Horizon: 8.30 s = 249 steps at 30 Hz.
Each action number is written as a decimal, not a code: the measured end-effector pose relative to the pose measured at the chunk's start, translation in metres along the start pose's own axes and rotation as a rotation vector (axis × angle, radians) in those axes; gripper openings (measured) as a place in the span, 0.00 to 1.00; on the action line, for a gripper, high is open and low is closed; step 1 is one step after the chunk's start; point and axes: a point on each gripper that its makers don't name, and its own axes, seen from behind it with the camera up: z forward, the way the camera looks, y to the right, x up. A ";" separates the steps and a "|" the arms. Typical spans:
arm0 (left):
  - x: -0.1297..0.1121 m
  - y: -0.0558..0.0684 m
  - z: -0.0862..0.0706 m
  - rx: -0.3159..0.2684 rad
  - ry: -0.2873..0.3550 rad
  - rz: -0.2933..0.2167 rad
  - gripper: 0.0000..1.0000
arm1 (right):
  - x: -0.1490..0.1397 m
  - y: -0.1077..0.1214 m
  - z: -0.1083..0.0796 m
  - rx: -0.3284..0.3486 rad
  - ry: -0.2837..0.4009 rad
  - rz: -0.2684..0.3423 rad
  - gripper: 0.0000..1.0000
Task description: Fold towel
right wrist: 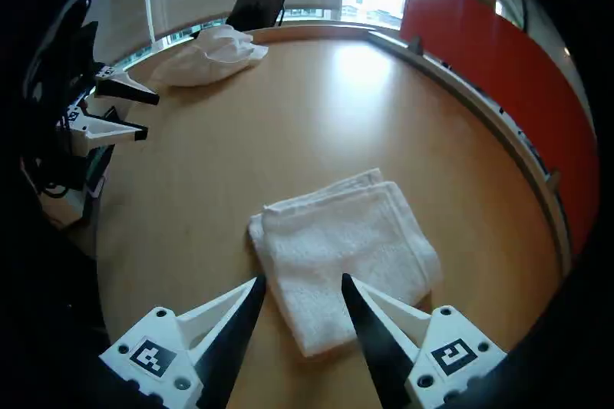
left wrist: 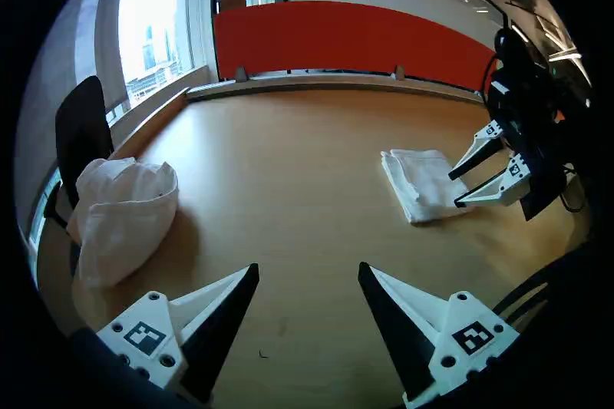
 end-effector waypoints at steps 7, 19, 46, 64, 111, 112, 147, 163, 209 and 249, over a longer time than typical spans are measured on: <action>0.001 0.001 0.001 -0.004 0.000 0.005 0.96 | -0.022 0.007 -0.011 -0.035 -0.022 0.042 0.76; 0.001 0.003 0.002 -0.009 -0.002 0.008 0.96 | -0.045 0.007 -0.015 -0.060 -0.049 0.062 0.75; 0.000 0.003 0.001 -0.008 -0.004 0.007 0.97 | -0.067 0.005 -0.011 -0.086 -0.077 0.155 0.27; 0.002 0.004 0.002 -0.019 0.006 0.009 0.96 | -0.050 0.009 -0.020 -0.092 -0.050 0.149 0.03; 0.031 0.007 0.003 -0.055 0.063 0.026 0.96 | 0.097 0.108 -0.141 -0.294 0.143 -0.011 0.03; 0.031 0.007 0.003 -0.055 0.063 0.025 0.96 | 0.095 0.112 -0.145 -0.302 0.142 -0.007 0.03; 0.036 0.017 0.005 -0.046 0.048 0.023 0.96 | -0.020 0.226 -0.237 -0.474 0.027 0.119 0.03; 0.039 0.021 0.004 -0.045 0.036 0.034 0.96 | -0.081 0.270 -0.273 -0.543 -0.044 0.195 0.03; 0.054 0.045 0.012 -0.075 0.028 0.082 0.96 | -0.211 0.280 -0.338 -0.636 -0.156 0.369 0.03; 0.048 0.047 0.001 -0.074 0.015 0.130 0.96 | -0.356 0.222 -0.337 -0.641 -0.318 0.650 0.03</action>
